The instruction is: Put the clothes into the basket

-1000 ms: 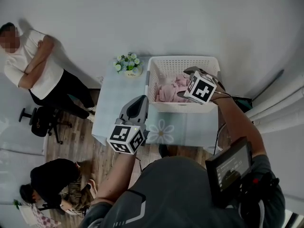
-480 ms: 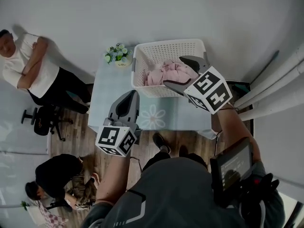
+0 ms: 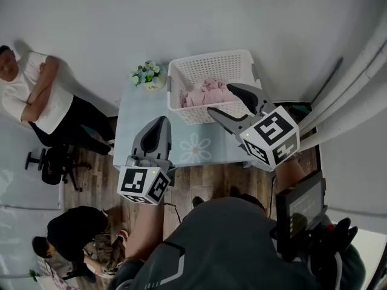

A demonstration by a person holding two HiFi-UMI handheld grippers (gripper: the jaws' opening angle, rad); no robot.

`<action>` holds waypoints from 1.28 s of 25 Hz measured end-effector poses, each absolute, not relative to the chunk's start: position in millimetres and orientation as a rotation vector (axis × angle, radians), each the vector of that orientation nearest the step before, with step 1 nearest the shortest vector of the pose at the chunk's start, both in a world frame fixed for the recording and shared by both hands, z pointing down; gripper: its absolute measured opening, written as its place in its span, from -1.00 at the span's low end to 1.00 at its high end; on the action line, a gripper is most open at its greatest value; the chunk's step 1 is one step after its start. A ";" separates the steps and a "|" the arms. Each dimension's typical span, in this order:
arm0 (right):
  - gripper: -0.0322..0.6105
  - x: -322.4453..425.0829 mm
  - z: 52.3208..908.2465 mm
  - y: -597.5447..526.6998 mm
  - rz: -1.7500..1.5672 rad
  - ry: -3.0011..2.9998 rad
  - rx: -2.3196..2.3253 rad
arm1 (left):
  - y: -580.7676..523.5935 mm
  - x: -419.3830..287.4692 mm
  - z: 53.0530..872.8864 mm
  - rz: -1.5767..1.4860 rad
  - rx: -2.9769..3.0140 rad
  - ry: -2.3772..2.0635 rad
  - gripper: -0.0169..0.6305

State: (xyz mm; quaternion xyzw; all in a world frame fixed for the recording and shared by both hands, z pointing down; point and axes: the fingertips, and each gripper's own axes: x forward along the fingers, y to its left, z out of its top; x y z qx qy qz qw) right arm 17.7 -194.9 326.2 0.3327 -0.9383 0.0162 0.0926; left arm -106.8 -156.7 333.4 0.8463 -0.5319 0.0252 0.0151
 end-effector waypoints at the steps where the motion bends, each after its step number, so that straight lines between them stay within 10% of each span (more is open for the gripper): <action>1: 0.01 16.0 325.1 -190.6 0.060 -2.787 1.005 | -153.7 -110.6 333.2 0.073 2.636 -1.646 -0.92; 14: -0.72 -7.8 317.7 -148.7 0.103 -2.748 1.238 | -125.6 -151.4 334.4 0.026 2.665 -1.554 -0.92; 32: -0.86 -24.0 305.4 -138.2 0.039 -2.719 1.312 | -125.0 -172.0 326.2 0.005 2.684 -1.556 -0.92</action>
